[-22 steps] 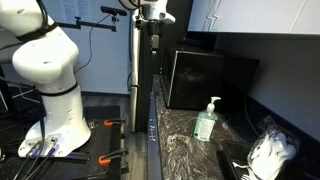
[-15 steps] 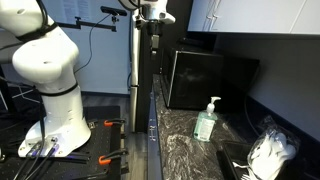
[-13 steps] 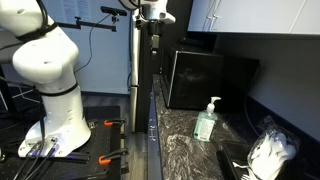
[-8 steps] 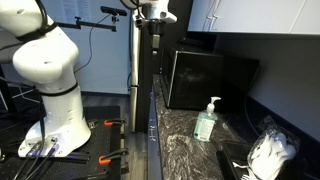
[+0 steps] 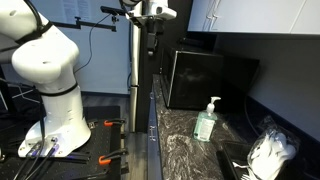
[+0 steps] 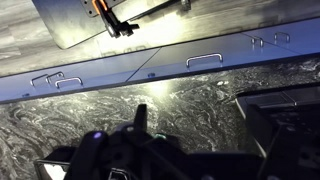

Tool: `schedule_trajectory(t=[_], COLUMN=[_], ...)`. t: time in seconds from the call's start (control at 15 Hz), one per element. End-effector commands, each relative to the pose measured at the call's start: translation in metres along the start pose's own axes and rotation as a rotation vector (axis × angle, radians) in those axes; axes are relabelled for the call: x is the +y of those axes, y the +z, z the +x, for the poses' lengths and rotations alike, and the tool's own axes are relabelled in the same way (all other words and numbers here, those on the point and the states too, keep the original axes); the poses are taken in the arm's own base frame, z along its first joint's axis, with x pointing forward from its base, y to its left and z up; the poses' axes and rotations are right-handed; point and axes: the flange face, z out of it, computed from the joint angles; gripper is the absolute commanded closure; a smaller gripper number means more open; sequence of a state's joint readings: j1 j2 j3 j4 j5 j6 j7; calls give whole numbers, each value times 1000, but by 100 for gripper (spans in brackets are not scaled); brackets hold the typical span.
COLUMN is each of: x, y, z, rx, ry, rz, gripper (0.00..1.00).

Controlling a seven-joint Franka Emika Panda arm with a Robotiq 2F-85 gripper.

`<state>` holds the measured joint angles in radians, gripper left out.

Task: Lie the bottle down

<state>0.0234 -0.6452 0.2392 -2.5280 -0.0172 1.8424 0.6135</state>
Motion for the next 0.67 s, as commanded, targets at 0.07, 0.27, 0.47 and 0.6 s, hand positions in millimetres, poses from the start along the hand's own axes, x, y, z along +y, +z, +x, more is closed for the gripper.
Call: schedule_trajectory(t=[0.07, 0.27, 0.47, 0.6], x=[48, 78, 105, 109], y=[8, 17, 26, 28], z=[-3, 10, 23, 25], rx=[-16, -43, -74, -63], ry=[209, 362, 515, 487], rz=[56, 71, 88, 81], gripper=[0, 0, 0, 0])
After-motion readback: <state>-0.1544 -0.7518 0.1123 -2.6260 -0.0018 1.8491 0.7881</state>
